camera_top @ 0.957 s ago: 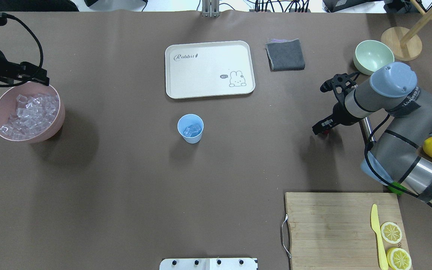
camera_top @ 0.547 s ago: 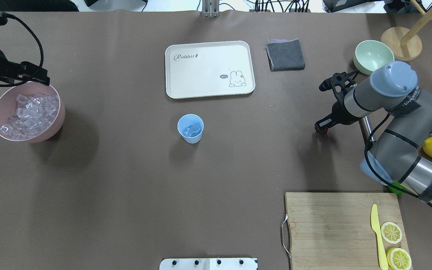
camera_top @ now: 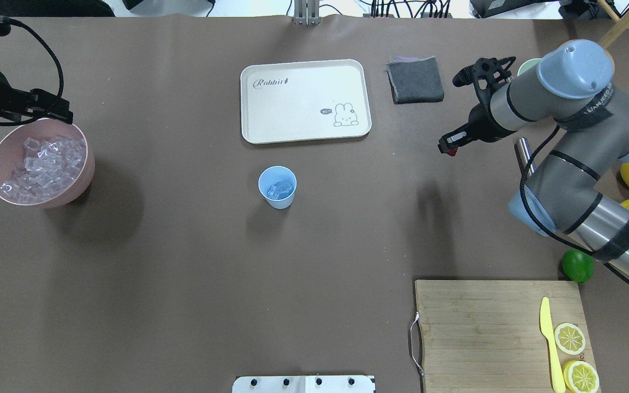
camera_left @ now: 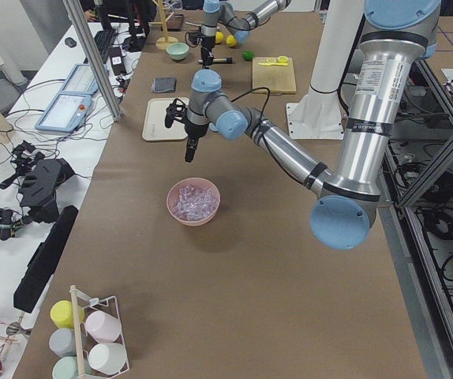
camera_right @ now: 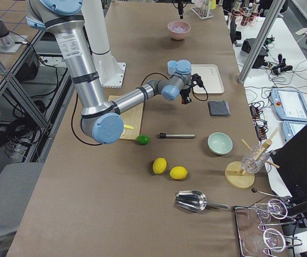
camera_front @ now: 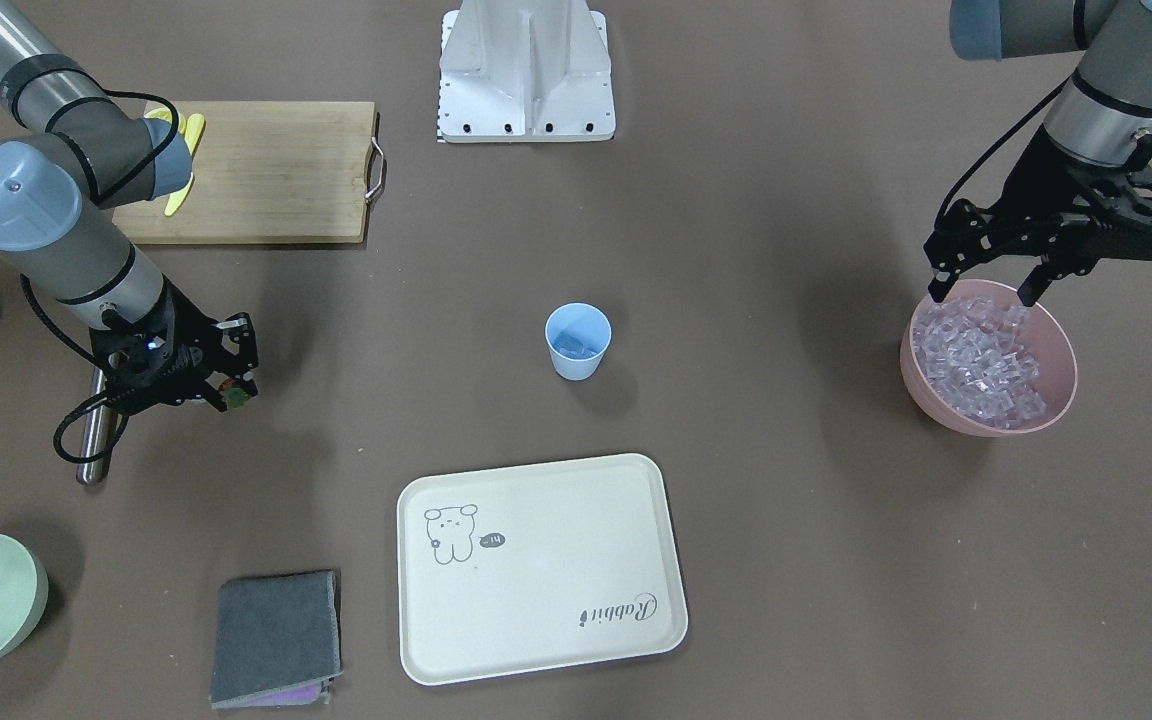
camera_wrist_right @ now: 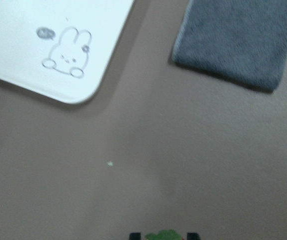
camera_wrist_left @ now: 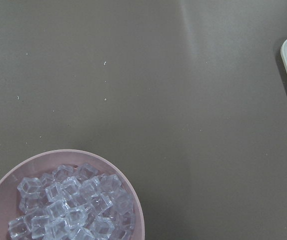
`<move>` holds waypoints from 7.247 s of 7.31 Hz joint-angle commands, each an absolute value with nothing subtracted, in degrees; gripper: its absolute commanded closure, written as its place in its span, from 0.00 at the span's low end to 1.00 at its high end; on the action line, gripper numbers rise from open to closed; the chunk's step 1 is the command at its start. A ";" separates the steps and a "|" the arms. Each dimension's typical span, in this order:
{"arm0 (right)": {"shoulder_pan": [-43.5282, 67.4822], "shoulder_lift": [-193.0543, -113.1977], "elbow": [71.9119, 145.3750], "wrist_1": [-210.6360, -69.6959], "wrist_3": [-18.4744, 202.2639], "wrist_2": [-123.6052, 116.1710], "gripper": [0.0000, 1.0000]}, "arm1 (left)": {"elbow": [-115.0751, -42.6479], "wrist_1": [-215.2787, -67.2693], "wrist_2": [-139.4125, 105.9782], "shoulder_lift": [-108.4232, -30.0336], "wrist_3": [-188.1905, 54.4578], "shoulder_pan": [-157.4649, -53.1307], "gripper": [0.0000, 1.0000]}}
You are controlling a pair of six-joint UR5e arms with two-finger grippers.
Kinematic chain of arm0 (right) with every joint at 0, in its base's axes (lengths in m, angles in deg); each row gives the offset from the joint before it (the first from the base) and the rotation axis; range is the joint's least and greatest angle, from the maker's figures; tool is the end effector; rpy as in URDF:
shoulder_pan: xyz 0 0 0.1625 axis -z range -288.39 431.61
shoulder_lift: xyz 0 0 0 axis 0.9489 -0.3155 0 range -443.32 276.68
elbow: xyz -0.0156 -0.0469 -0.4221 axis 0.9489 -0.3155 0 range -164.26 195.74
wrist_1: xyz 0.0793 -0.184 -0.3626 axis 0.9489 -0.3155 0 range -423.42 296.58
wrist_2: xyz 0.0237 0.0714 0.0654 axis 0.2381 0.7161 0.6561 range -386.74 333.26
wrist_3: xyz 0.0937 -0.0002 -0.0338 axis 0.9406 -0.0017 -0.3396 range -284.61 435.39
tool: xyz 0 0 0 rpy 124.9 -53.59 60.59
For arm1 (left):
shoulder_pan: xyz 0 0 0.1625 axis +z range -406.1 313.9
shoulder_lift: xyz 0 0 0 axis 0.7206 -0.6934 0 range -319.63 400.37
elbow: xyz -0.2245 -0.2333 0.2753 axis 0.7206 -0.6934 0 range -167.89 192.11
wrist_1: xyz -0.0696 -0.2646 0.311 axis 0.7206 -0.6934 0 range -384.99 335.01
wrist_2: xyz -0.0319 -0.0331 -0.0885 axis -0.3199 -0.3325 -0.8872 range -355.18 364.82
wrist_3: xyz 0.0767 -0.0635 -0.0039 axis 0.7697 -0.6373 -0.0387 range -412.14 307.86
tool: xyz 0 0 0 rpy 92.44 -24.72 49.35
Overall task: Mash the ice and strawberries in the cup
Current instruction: 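Carry the strawberry with the right gripper over the light-blue cup, then open the right gripper to drop the strawberry into the cup, then move the right gripper over the steel muddler, then grasp the steel muddler upright with the right gripper and lift it, then carry the muddler with the right gripper over the light-blue cup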
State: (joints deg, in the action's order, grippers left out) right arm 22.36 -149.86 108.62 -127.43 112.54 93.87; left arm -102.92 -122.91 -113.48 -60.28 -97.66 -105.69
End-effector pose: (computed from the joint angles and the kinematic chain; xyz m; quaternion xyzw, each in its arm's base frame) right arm -0.3614 -0.5459 0.3518 0.1819 -0.4516 -0.1436 0.8616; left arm 0.1941 -0.5006 0.3463 0.1442 0.4004 -0.0285 0.9045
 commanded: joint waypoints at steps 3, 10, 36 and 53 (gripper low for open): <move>33.08 -131.17 108.38 -136.26 132.06 84.13 1.00 | -101.98 -122.90 -113.48 -60.80 -97.66 -105.69 0.03; 44.36 -125.25 102.50 -137.16 137.09 70.39 1.00 | -100.22 -123.34 -113.40 -61.41 -97.66 -105.69 0.03; 15.62 -156.09 94.66 -130.92 116.35 96.22 0.36 | -100.48 -124.05 -112.69 -64.93 -97.66 -105.08 0.03; 22.20 -132.45 109.17 -123.93 117.93 87.29 1.00 | -101.00 -123.87 -113.75 -39.63 -96.08 -124.31 0.03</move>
